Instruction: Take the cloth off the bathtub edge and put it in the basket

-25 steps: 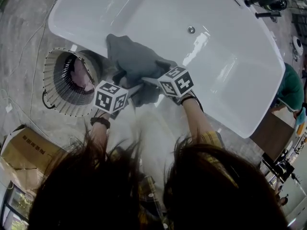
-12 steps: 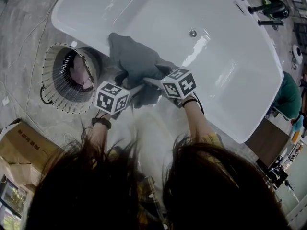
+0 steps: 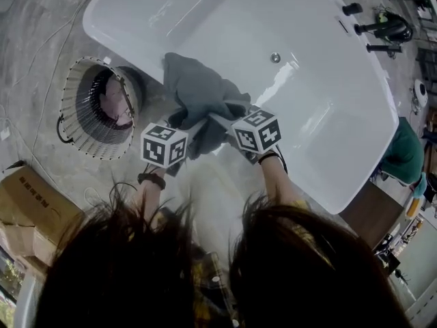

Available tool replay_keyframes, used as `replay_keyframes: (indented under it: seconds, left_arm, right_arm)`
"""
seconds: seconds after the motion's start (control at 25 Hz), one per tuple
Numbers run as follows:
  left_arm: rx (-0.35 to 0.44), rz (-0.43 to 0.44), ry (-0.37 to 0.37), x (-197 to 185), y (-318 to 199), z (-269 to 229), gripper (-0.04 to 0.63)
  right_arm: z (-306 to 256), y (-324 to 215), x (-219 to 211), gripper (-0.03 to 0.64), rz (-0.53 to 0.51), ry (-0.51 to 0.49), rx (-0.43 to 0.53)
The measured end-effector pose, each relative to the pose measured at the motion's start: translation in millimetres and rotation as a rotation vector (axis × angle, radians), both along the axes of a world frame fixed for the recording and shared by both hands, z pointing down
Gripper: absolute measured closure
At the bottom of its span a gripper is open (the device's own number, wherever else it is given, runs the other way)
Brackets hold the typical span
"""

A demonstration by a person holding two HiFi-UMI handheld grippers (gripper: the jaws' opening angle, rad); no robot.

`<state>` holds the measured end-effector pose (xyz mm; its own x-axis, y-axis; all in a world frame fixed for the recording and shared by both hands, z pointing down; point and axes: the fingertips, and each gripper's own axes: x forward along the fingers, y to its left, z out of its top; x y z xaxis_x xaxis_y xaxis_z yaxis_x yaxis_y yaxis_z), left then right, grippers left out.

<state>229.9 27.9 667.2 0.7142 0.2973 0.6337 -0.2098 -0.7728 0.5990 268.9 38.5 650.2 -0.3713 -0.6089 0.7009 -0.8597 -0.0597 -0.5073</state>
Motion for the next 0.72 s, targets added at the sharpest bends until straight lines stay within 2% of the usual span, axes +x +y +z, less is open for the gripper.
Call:
replay_keyframes:
  seconds: [0.32, 0.52, 0.72]
  left_arm:
    - [-0.001, 0.026, 0.052, -1, 7, -33, 0.393]
    - [-0.010, -0.032, 0.120, -4, -2, -59, 0.394]
    - [0.033, -0.112, 0.173, -12, -25, -79, 0.396]
  right_arm:
    - [-34, 6, -6, 0.476, 0.020, -0.006, 0.054]
    - [-62, -3, -10, 0.476, -0.020, 0.010, 0.098]
    - [-82, -28, -18, 0.476, -0.097, 0.034, 0.151]
